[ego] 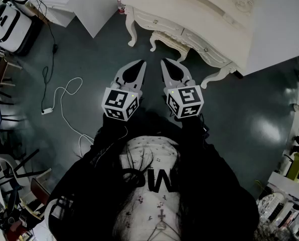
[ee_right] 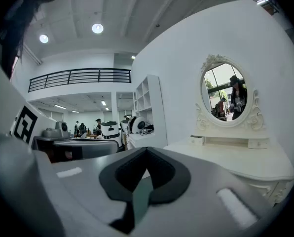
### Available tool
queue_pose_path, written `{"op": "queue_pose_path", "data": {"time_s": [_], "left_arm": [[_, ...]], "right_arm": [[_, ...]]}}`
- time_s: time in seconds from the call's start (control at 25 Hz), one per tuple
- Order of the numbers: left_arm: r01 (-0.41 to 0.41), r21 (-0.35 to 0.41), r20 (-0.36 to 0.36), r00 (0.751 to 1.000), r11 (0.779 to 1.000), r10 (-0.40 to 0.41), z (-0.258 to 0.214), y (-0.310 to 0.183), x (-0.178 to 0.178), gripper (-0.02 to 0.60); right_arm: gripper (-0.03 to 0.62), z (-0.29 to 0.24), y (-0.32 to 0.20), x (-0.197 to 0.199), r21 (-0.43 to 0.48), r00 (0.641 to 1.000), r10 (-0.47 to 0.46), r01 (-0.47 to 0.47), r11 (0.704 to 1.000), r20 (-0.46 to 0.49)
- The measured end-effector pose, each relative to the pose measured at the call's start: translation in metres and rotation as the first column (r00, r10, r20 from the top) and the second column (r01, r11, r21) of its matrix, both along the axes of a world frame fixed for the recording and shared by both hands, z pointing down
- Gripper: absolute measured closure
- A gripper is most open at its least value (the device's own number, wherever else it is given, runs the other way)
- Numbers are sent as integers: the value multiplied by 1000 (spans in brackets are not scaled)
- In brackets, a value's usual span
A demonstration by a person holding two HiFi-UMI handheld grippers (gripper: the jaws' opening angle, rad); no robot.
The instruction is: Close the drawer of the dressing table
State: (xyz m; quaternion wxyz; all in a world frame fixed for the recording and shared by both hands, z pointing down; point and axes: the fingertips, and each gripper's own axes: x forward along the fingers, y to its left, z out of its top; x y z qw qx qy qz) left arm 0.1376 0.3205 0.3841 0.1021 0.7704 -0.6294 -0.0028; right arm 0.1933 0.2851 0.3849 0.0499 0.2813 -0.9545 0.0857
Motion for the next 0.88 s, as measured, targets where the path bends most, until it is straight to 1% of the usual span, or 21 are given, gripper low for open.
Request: {"op": "queue_pose_path", "data": {"time_s": [0.16, 0.4, 0.64, 0.88], "left_arm": [[4, -1, -2, 1000, 1000, -4, -1, 0, 2, 581], [9, -8, 3, 1000, 1000, -9, 1, -3, 8, 581], [40, -17, 7, 999, 999, -40, 2, -15, 1, 581], [37, -29, 23, 999, 999, -37, 2, -30, -12, 581]], "right_arm": [[586, 1, 0, 4, -4, 1000, 1, -1, 1000, -1], [586, 5, -7, 11, -31, 999, 5, -4, 1000, 31], [586, 10, -19, 8, -54, 999, -5, 8, 998, 47], [586, 14, -37, -2, -76, 998, 2, 2, 997, 59]]}}
